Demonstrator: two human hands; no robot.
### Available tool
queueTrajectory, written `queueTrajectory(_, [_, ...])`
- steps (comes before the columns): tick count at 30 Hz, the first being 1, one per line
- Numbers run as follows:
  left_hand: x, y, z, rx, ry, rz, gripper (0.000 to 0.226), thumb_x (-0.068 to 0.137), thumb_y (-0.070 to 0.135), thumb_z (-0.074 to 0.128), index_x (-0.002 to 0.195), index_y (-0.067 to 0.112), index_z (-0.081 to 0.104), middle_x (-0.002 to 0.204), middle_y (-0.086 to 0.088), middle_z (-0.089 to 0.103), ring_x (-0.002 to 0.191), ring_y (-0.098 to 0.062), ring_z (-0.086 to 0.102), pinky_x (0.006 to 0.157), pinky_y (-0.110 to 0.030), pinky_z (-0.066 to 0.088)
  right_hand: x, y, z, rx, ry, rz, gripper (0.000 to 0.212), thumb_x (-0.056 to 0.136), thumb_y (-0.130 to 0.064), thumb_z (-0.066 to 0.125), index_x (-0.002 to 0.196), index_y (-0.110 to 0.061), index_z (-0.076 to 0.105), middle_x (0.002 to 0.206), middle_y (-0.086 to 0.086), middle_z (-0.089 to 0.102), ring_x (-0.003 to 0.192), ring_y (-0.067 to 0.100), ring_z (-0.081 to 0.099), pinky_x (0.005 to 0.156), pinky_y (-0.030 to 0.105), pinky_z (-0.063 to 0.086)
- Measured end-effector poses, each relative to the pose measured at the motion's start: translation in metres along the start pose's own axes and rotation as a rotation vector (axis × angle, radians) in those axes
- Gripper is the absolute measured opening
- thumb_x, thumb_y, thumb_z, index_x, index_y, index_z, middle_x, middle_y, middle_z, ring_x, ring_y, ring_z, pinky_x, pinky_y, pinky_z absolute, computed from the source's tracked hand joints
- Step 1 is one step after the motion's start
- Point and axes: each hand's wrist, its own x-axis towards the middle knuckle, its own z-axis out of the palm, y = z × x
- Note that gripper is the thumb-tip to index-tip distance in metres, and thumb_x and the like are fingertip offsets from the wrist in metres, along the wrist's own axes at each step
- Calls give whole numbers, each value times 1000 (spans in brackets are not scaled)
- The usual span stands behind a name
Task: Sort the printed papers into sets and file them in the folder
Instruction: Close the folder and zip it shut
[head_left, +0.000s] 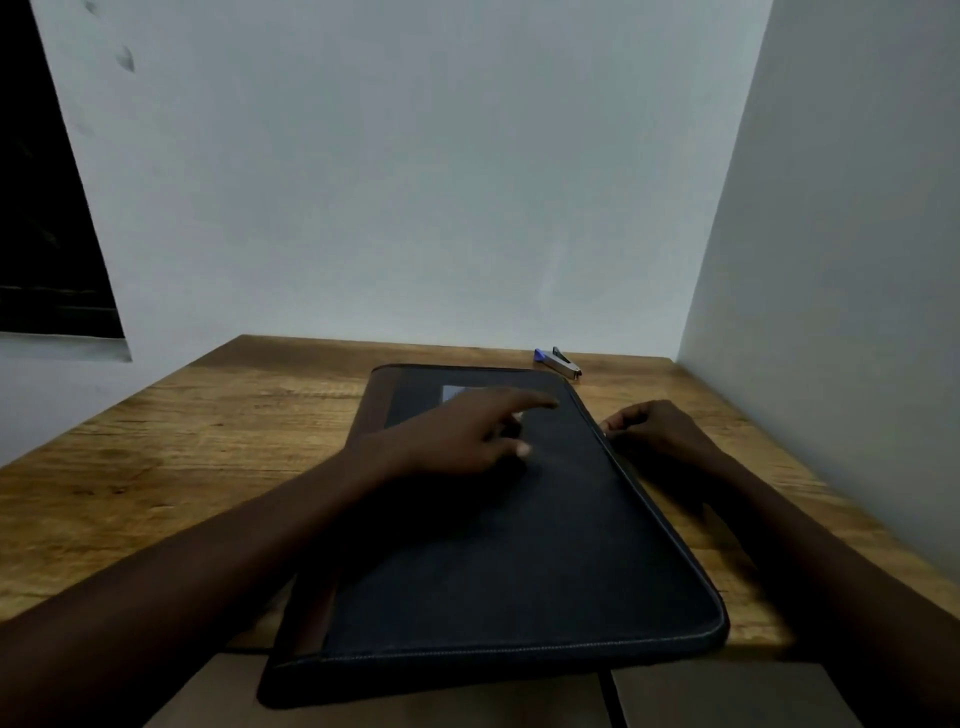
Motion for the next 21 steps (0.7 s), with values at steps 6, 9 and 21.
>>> queueTrajectory(6, [31,-36,-11,319,-142,-234,44,101,43,42,144,36,38,155,2,32,144,-20,25,114,-54,24,10,2,-5,21,-82,21,10,91,-13,63,94,-11,72,95,1,69,86,7,60,74,21,45])
queueTrajectory(9, [36,-40,-13,241,-237,-298,53,100,52,34,150,43,21,163,6,10,151,-17,4,115,-64,2,20,0,-7,37,-120,28,14,91,-11,62,80,-17,69,90,-2,68,88,9,60,84,26,46])
queueTrajectory(21, [31,-57,-10,153,-111,-205,70,93,62,42,152,45,6,158,14,26,147,-13,18,117,-61,7,113,-22,-9,60,-221,137,13,89,2,60,88,-5,71,92,11,64,80,16,59,72,26,50])
